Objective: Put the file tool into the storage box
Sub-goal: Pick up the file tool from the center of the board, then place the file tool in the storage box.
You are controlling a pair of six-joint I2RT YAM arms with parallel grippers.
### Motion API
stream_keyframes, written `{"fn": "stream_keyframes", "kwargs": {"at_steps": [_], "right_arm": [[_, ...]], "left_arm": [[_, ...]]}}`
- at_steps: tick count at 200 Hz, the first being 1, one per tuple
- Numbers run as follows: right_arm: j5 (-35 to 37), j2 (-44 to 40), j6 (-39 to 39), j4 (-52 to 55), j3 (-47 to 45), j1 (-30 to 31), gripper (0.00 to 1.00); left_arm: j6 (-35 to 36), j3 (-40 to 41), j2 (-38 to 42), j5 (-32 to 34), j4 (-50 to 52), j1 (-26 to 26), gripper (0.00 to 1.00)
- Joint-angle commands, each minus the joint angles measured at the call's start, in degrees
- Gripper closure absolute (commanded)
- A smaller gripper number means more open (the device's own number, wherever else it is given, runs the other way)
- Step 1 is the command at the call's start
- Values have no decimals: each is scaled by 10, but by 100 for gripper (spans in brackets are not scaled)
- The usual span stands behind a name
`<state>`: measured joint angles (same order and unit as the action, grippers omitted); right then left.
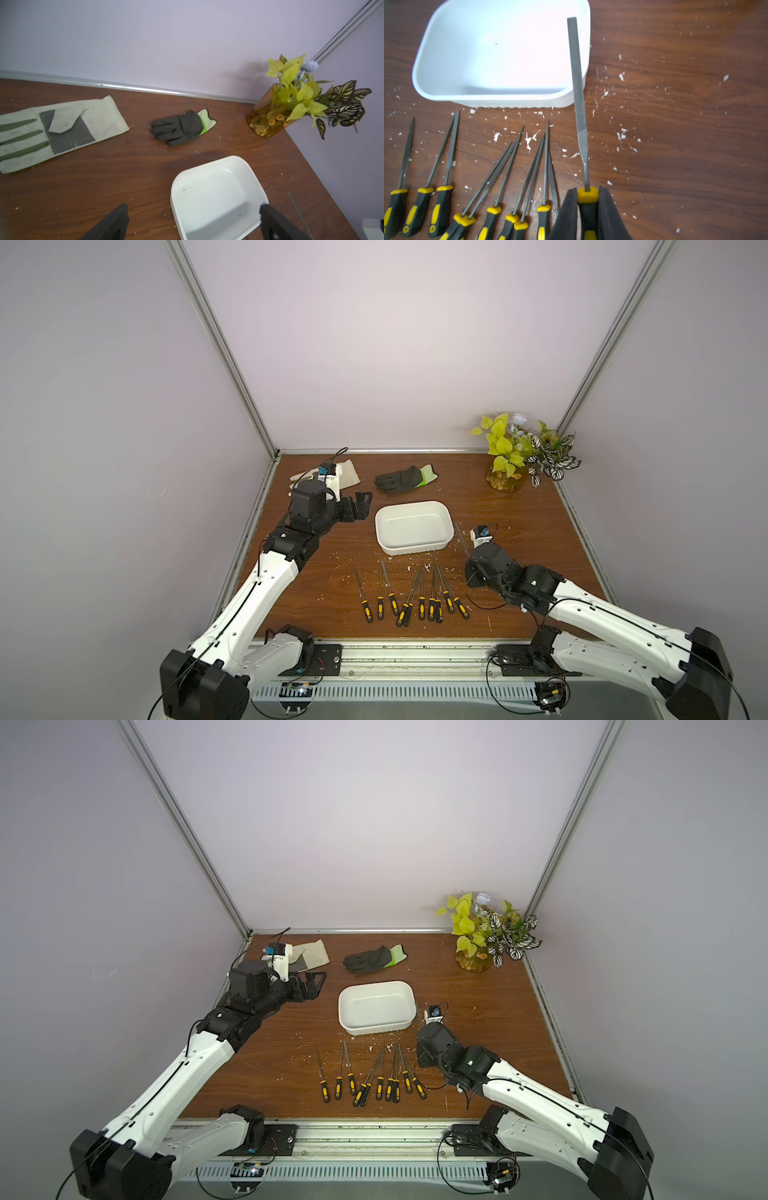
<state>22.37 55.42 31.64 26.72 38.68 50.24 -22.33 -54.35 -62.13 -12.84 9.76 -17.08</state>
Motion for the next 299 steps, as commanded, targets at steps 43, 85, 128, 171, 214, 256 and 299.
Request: {"fn": "stream_keyframes", "kwargs": {"at_steps": [43,85,128,171,214,256,299], "right_arm": [[-107,84,-300,-120,110,-55,100],[-131,154,-450,-218,132,-59,100],[-149,244,-540,-265,166,-68,100],[-155,310,-595,-273,186,-68,100],[-136,352,-623,-246,207,-63,100],[-83,412,-657,-243,228,-57,100],[-67,454,-699,-262,246,-56,100]], "left_arm": [[3,65,-1,39,-44,12,0],[11,67,-14,9,-36,20,0],[-2,55,-75,-62,-32,26,0],[-4,46,-110,-85,-16,26,0],[-3,58,-61,-42,-30,28,0],[-3,69,-52,-48,-39,28,0],[-6,57,-85,-75,-30,27,0]]}}
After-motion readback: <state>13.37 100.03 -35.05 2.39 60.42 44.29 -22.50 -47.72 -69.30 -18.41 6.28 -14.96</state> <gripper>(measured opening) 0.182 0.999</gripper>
